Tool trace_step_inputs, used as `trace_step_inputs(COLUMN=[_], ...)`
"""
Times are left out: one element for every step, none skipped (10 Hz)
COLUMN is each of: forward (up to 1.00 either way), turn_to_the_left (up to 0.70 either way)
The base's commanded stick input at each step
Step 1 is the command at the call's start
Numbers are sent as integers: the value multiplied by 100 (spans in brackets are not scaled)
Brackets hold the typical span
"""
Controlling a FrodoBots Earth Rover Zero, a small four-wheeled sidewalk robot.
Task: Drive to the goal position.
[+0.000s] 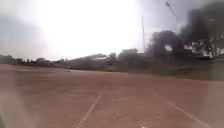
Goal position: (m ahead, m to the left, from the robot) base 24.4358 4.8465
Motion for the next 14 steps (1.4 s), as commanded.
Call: trace_step_inputs(forward=[70, 70, 70, 70, 70, 70, 70, 70, 70, 70, 70, 70, 70, 70], turn_to_the_left=[0, 0, 0, 0, 0, 0, 0, 0, 0, 0, 0, -35, -35, -35])
